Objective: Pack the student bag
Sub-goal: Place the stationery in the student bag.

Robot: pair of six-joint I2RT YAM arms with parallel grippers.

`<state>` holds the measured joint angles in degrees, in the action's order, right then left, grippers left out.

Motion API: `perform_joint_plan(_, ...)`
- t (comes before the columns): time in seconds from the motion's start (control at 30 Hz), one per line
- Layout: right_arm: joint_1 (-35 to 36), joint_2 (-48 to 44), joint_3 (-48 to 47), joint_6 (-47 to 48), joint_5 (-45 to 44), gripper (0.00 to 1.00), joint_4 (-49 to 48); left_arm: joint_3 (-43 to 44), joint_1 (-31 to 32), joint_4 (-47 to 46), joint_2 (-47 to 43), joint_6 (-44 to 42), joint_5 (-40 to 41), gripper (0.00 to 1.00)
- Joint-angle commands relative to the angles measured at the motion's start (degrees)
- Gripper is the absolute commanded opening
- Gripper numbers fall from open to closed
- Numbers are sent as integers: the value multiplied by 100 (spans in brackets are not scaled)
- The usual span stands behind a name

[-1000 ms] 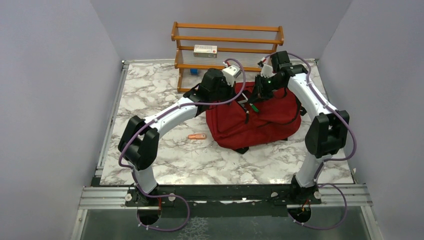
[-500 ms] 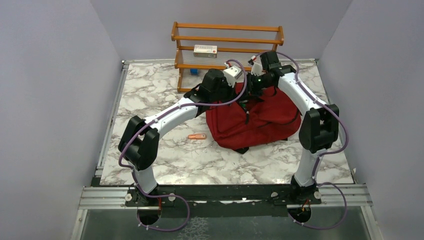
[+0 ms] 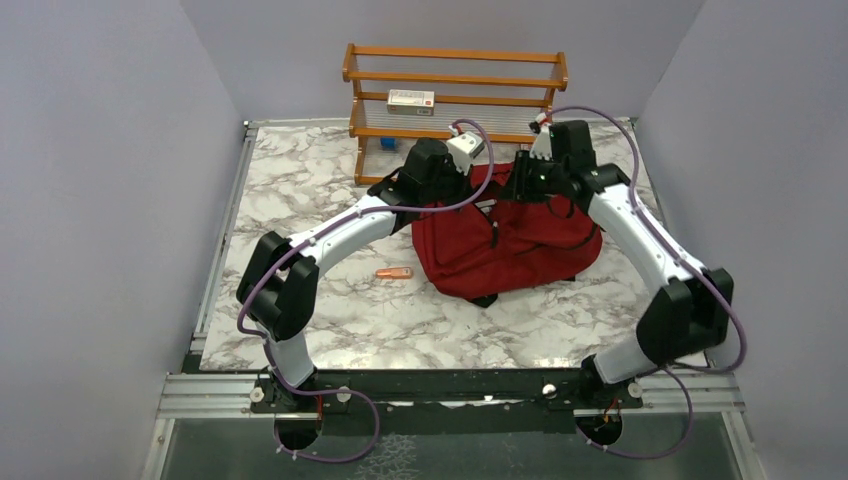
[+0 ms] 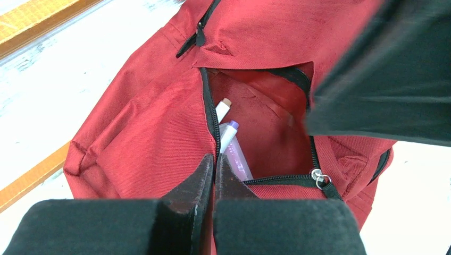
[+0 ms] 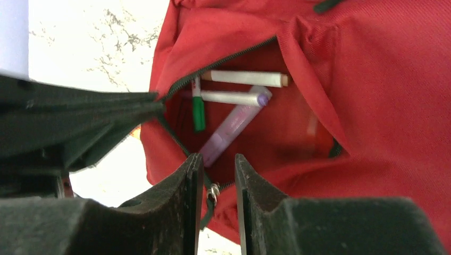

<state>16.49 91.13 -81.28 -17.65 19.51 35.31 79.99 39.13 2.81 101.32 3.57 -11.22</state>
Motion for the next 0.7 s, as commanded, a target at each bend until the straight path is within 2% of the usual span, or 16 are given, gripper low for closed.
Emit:
perform_joint_plan(0.0,-8,-1228,1265,-240,-730,34,-1284,-2,23,7,17,25,169,0)
perform_joint_plan(0.07,-13,-1708,1834,-314,-609,39,-1684,6,17,2,51,65,128,0)
perform_joint_plan(0.23,-4,-2848,2995,-177,-45,44,-2565,69,11,37,70,227,131,0)
perform_joint_plan(0.43,105,-3470,3411,189,475,46,-2526,197,-104,78,198,607,-170,0)
perform_joint_plan(0.67,1542,-3858,3748,809,61,46,-2667,254,-177,133,200,649,-310,0)
